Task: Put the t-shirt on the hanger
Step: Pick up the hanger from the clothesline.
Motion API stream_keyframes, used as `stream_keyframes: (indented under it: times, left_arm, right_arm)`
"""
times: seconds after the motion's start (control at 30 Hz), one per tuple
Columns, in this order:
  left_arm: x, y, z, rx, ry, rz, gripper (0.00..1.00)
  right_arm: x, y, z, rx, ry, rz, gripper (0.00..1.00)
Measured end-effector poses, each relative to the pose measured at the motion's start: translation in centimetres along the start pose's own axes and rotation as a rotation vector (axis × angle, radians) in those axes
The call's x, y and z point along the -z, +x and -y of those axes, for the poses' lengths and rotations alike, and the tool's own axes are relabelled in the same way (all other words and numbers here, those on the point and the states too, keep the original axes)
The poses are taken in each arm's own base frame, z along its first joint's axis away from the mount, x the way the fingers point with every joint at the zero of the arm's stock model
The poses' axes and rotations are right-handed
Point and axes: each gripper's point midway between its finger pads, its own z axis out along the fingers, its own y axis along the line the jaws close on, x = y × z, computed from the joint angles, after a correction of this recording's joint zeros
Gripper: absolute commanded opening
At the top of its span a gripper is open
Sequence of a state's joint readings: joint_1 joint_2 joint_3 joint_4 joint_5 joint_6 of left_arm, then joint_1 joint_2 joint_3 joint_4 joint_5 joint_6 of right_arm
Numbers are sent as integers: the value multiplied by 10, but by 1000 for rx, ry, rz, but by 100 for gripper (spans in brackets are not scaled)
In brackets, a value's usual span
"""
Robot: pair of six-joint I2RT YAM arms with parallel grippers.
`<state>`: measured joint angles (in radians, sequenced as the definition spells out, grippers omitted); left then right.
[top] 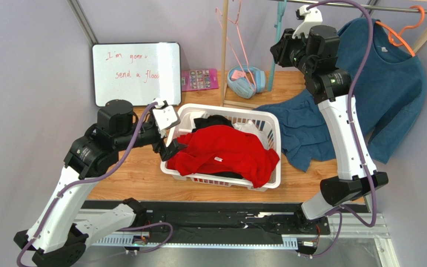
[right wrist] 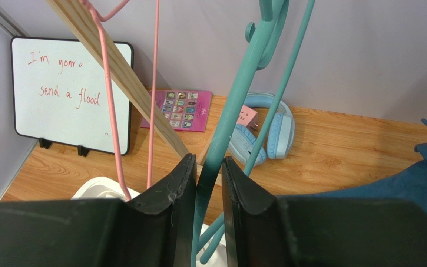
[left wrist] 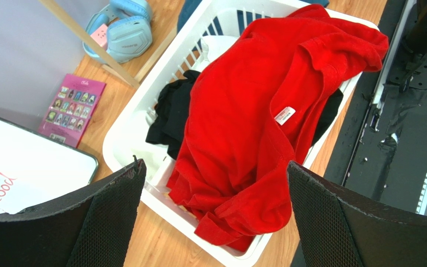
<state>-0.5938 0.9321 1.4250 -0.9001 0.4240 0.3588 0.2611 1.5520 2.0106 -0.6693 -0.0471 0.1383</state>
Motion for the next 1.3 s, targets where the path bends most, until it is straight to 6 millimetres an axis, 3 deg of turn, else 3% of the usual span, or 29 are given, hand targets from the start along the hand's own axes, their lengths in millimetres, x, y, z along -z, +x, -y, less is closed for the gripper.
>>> stream_keyframes:
  times: [0.13, 0.27, 0.33, 0.4, 0.97, 1.3]
  left_arm:
    - [-1, 1, 0, 0, 0, -1, 99]
    - [-2, 4, -1, 3, -4, -10, 99]
    - [-2, 4, -1, 3, -4, -11, 99]
    - [-2, 4, -1, 3, -4, -11, 99]
    - [-8, 12, 0, 14, 8, -36, 99]
    - [-9, 14, 0, 13, 12, -40, 99]
  right_arm:
    - [-8, 4, 3, -10, -16, -7, 29]
    - [-13, 7, 4, -28, -31, -9, 22]
    - [-15, 8, 3, -40, -42, -7, 7]
    - [-17, 10, 4, -57, -48, -8, 0]
    - [-38, 13, 7, -74, -152, 119, 0]
    - [-36, -3, 3, -48, -223, 191, 0]
